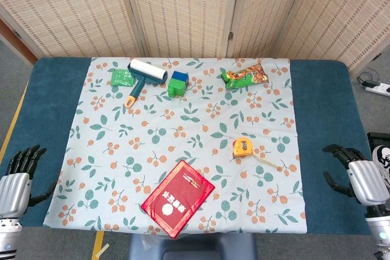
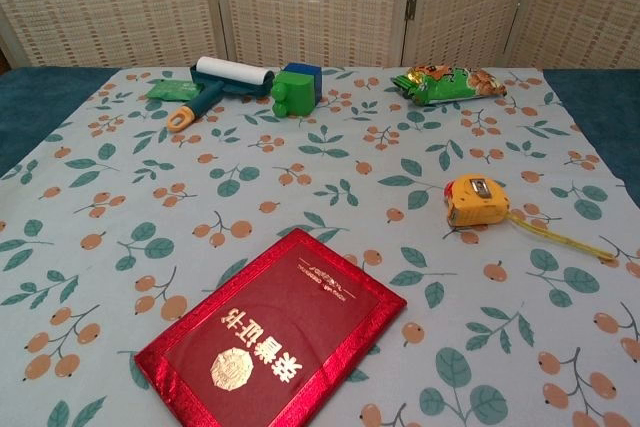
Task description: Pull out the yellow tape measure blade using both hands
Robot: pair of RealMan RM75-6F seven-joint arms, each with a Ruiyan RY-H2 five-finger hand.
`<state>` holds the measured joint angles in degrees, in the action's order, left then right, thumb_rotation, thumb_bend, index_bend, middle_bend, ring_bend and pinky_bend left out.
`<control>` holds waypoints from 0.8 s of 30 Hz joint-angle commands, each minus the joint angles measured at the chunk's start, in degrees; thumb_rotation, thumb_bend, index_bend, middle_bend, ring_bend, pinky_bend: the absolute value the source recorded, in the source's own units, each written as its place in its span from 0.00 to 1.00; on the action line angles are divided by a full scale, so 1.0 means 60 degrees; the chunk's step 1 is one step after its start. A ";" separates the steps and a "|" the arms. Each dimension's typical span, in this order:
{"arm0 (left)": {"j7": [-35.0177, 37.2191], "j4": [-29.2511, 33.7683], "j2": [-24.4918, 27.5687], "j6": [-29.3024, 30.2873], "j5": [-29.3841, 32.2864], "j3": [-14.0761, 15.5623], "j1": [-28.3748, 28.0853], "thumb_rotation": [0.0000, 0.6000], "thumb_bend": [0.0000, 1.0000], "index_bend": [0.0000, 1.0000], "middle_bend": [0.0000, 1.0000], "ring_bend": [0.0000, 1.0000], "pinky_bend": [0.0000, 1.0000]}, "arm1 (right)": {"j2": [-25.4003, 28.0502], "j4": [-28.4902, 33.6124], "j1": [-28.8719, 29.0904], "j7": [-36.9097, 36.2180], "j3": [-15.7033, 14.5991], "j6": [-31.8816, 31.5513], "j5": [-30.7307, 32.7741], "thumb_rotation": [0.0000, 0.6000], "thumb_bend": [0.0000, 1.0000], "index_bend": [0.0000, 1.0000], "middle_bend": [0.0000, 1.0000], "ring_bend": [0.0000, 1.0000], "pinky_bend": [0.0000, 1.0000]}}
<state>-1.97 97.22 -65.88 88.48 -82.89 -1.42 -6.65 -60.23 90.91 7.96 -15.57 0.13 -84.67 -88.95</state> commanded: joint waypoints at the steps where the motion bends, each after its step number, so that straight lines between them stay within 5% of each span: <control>1: -0.0025 0.0018 -0.0012 -0.0001 -0.0012 -0.0024 0.0024 1.00 0.35 0.16 0.11 0.08 0.00 | 0.0031 0.0023 0.0012 0.0014 0.0041 0.0026 0.0001 1.00 0.42 0.30 0.28 0.34 0.24; 11: 0.0026 0.0038 -0.0032 -0.0030 -0.0049 -0.0146 0.0094 1.00 0.35 0.16 0.11 0.08 0.00 | -0.0070 0.0032 0.0292 0.0231 0.0259 0.0543 0.0135 1.00 0.42 0.30 0.27 0.34 0.24; 24: -0.0011 0.0042 0.0017 -0.0150 -0.0006 -0.0260 0.0139 1.00 0.35 0.16 0.11 0.08 0.00 | -0.1195 -0.0497 0.3030 0.1953 0.1019 0.4821 0.1389 1.00 0.42 0.09 0.17 0.27 0.24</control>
<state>-1.99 97.47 -65.82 87.62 -82.96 -2.99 -5.86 -64.29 90.06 21.60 -7.22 4.58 -61.33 -83.46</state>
